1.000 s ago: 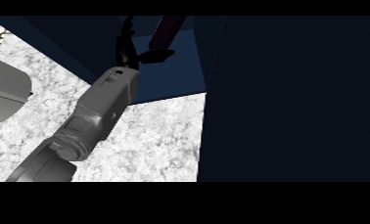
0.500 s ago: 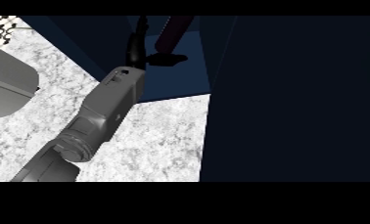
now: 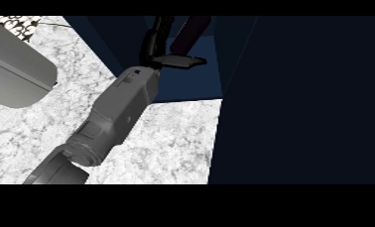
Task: Pick up the wine, place it into the cabinet and close the cabinet
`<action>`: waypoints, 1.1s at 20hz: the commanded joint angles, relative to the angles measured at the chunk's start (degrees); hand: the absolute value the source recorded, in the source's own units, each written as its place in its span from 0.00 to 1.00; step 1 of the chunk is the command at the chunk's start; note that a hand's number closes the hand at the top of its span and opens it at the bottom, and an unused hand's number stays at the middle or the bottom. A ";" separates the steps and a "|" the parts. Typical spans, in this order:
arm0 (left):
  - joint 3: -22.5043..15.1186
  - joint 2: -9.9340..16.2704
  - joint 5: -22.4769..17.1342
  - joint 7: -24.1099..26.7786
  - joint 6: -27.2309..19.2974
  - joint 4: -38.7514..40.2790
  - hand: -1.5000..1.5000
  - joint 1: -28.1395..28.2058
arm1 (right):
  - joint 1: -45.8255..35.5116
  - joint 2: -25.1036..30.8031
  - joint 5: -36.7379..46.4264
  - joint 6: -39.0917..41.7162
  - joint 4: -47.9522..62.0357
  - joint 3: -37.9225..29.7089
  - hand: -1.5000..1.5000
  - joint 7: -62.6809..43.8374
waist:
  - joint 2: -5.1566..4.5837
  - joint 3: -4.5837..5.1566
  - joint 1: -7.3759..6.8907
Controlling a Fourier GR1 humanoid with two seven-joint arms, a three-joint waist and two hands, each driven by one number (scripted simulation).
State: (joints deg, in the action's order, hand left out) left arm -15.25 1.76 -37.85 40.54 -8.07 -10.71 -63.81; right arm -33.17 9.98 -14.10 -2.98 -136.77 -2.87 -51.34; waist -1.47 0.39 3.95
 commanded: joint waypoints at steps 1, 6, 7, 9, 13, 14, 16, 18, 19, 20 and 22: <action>1.07 2.16 -0.31 -1.34 4.25 -2.69 0.00 0.34 | 4.00 0.64 -0.96 -0.65 -6.61 -0.78 0.00 -2.79 | 1.55 -0.39 -2.66; -0.71 2.57 2.01 -5.38 3.97 -8.33 0.00 1.89 | 0.73 2.85 0.23 -2.16 -4.10 -2.40 0.00 -4.11 | 2.03 -0.39 -4.18; -1.24 0.58 2.73 -2.56 2.49 -10.61 0.00 5.26 | 1.40 2.85 -1.24 -0.82 -1.74 -3.53 0.00 -1.73 | 1.95 -0.40 -4.48; -1.72 1.12 2.54 -8.07 2.60 -15.26 0.00 4.33 | 1.36 1.44 3.82 -4.20 -5.36 1.39 0.00 -5.06 | 2.29 -0.37 -4.89; -6.76 -1.72 3.89 -10.83 -2.54 -26.88 0.00 10.20 | 1.63 2.02 2.32 -3.38 -4.35 1.38 0.00 -4.05 | 2.42 -0.40 -5.11; -5.65 0.19 4.36 -12.53 -0.89 -28.36 0.00 8.97 | 3.97 1.00 5.09 -4.89 -8.01 3.34 0.00 -4.53 | 2.48 -0.39 -5.09; -8.85 -1.73 4.72 -15.38 -6.59 -34.48 0.00 10.35 | 0.23 1.95 4.23 -5.41 -5.39 3.42 0.00 -6.37 | 2.36 -0.37 -4.74; -12.85 -1.74 3.79 -17.54 -10.29 -42.80 0.00 15.09 | 0.10 1.46 4.47 -4.71 -2.48 2.67 0.00 -2.48 | 2.37 -0.38 -5.19; -15.97 -1.74 2.15 -19.23 -14.09 -46.18 0.00 15.65 | -0.48 2.95 1.87 -4.16 -3.78 1.21 0.00 -5.07 | 2.56 -0.40 -4.55; -15.45 -1.75 3.31 -21.26 -14.98 -49.89 0.00 17.57 | 0.04 1.62 4.71 -5.22 -3.19 3.49 0.00 -3.98 | 2.43 -0.38 -5.23; -18.20 -1.75 4.12 -24.01 -19.53 -56.85 0.00 20.07 | -0.40 1.92 4.10 -4.77 -1.90 2.93 0.00 -3.35 | 2.34 -0.39 -5.26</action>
State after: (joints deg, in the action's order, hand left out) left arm -28.90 0.23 -34.28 21.81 -20.74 -55.26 -48.23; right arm -33.62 12.13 -10.84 -7.04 -137.53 -0.58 -54.04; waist 0.85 0.01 -1.00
